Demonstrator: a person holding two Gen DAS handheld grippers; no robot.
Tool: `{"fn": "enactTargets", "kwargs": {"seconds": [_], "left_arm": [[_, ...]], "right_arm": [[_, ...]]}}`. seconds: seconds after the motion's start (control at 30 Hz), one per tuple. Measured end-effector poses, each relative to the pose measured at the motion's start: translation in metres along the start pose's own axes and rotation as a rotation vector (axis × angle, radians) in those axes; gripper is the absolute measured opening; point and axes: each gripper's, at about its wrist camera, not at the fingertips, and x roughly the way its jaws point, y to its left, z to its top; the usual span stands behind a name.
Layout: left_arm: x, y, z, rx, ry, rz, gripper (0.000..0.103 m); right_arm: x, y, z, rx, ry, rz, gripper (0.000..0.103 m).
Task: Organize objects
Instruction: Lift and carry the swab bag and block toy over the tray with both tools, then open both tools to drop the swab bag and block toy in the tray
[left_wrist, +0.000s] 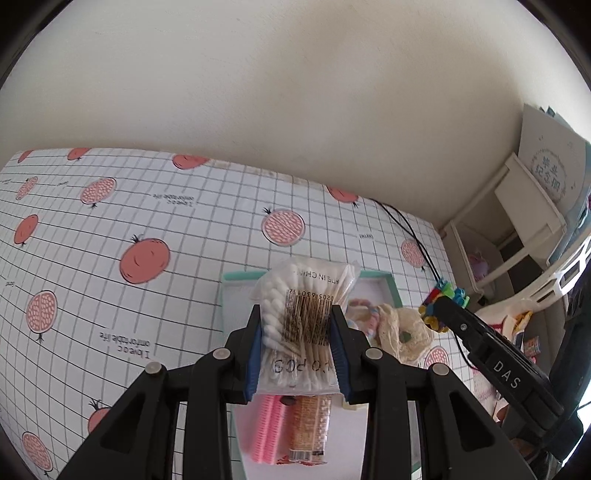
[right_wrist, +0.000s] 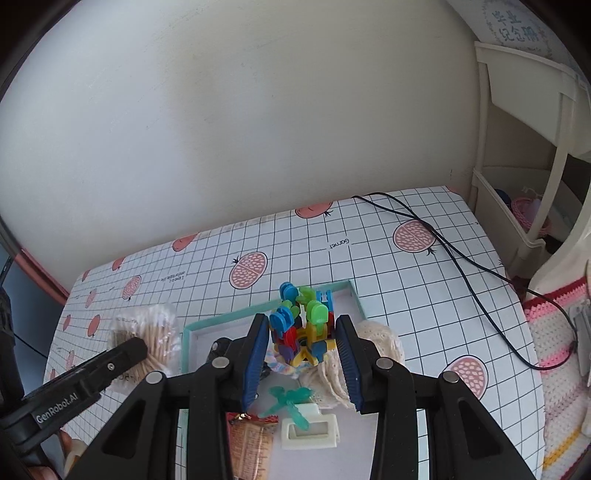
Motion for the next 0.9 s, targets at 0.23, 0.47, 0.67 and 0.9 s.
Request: {"fn": "enactTargets", "kwargs": {"seconds": [0.23,0.47,0.67,0.9], "left_arm": [[0.029,-0.009,-0.013,0.026,0.088,0.029,0.035],[0.05,-0.011,-0.023,0.042,0.16,0.026,0.035],[0.057,-0.012,-0.028,0.058,0.191,0.024,0.035],[0.059,-0.013,-0.029,0.074,0.2,0.019,0.035]], "right_arm": [[0.02,0.004,-0.008,-0.047,0.064,-0.016,0.04],[0.038,0.007,-0.016,-0.065,0.118,-0.021,0.04],[0.047,0.007,-0.021,-0.06,0.151,-0.024,0.04],[0.054,0.007,-0.026,-0.056,0.176,-0.023,0.04]]}}
